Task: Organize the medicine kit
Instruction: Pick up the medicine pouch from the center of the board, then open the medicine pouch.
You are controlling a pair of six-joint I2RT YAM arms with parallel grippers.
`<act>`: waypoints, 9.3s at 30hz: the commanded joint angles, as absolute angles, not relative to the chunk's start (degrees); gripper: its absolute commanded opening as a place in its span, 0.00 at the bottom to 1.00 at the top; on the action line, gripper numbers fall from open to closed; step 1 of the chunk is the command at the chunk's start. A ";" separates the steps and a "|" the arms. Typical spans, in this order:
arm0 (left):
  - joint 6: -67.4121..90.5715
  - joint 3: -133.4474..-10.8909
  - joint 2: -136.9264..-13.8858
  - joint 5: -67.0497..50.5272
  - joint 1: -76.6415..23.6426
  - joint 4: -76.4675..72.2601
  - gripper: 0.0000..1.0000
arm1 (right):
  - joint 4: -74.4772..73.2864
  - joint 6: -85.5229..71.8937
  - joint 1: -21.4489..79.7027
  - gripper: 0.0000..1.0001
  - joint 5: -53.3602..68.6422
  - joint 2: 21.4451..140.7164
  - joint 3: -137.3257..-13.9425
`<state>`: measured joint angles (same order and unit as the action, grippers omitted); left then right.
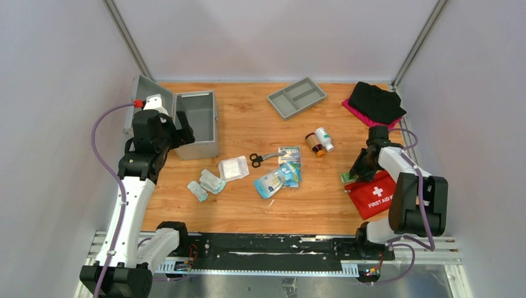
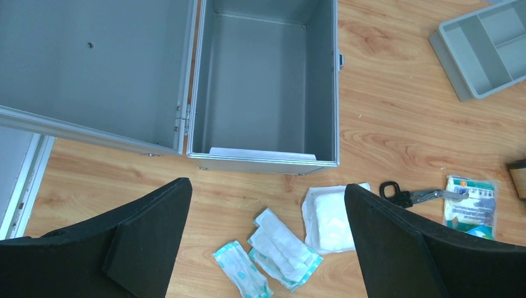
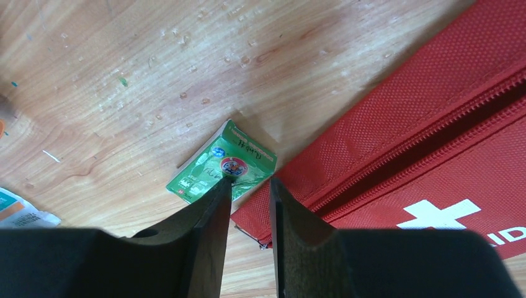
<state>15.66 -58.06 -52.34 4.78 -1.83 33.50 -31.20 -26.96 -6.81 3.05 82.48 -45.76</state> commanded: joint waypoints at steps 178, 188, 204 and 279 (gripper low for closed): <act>24.10 -57.78 -69.87 4.90 -57.80 15.02 0.00 | -26.45 -48.77 39.47 0.49 -9.06 70.35 -57.69; 20.74 -58.69 -72.22 7.36 -60.89 16.31 0.00 | -20.57 -50.56 39.18 0.49 -4.02 70.63 -55.17; 19.62 -58.29 -72.29 8.36 -61.11 16.34 0.00 | -18.75 -51.44 37.88 0.36 -3.34 72.37 -52.84; -28.56 -44.70 -51.58 17.16 -70.58 -11.64 0.63 | -18.51 -92.32 37.76 0.00 -1.18 57.83 -60.29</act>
